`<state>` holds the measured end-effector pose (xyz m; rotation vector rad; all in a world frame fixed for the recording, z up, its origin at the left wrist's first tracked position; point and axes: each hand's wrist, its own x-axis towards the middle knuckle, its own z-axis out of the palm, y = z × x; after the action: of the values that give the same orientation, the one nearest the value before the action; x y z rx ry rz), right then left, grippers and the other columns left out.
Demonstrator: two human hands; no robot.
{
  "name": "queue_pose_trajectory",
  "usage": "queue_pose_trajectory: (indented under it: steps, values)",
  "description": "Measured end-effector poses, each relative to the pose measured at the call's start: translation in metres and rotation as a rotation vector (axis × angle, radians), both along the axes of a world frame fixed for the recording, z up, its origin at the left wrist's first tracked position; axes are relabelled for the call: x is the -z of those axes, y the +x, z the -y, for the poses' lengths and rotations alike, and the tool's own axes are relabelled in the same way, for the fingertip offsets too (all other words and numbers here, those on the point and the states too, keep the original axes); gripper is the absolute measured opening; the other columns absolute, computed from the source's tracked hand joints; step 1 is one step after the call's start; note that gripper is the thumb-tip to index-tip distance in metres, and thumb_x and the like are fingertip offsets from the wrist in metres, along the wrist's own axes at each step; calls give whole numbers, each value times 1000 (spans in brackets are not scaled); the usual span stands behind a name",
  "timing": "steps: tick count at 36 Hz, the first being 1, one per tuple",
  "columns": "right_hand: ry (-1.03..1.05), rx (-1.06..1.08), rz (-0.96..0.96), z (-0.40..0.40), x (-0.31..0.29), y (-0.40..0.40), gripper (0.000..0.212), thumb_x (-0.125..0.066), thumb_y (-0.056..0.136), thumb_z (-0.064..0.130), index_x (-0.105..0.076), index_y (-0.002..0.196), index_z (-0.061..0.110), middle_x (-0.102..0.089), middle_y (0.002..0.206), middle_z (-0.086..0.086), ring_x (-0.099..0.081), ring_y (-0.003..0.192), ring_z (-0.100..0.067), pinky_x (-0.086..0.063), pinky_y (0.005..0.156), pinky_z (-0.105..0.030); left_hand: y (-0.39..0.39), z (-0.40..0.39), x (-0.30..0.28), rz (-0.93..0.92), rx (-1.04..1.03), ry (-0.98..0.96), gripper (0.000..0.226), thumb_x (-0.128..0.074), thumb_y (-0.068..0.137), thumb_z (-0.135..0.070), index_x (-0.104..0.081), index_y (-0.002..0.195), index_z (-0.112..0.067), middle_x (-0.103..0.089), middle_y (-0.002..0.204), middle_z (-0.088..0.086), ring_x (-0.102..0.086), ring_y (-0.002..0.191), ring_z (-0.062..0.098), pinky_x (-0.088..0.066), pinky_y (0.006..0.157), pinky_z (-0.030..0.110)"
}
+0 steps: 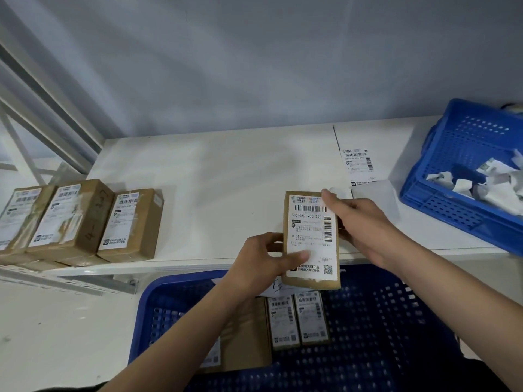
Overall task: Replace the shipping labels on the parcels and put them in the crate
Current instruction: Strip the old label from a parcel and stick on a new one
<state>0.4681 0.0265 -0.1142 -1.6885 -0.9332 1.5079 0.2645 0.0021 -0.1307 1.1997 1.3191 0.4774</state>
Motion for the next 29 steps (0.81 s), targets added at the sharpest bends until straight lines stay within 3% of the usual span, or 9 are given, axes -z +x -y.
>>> queue_pose_trajectory:
  steps: [4, 12, 17, 21, 29]
  values:
    - [9, 22, 27, 1, 0, -2, 52, -63, 90, 59, -76, 101, 10, -79, 95, 0, -73, 100, -20, -48, 106, -42, 2, 1, 0, -25, 18, 0, 47, -83, 82, -38, -67, 124, -24, -74, 114, -11, -70, 105, 4, -60, 91, 30]
    - [45, 2, 81, 7, -3, -10, 47, -61, 91, 59, -76, 97, 16, -78, 93, 5, -74, 94, -14, -51, 103, -41, 4, 2, -1, 34, -30, -78, 35, -75, 88, -43, -71, 114, -19, -78, 105, -5, -75, 95, 9, -61, 89, 33]
    - [51, -50, 60, 9, -4, -17, 57, -63, 85, 66, -76, 99, 12, -78, 96, 4, -73, 99, -15, -48, 105, -42, 0, -3, -6, 24, -85, -75, 33, -72, 91, -45, -75, 106, -16, -80, 96, -6, -76, 88, 10, -61, 85, 28]
    - [66, -64, 41, 14, -5, -21, 83, -65, 79, 69, -66, 110, -7, -78, 97, -4, -73, 97, -17, -49, 105, -45, -3, -7, -13, 32, -126, -90, 35, -69, 93, -45, -75, 100, -12, -80, 92, -4, -77, 84, 10, -57, 73, 20]
    - [75, -85, 19, 17, -3, -24, 62, -64, 88, 60, -72, 100, 0, -77, 99, -6, -69, 107, -32, -49, 106, -46, -4, -15, -16, 75, -206, -92, 44, -62, 96, -49, -74, 101, -7, -80, 91, 0, -77, 84, 14, -58, 84, 29]
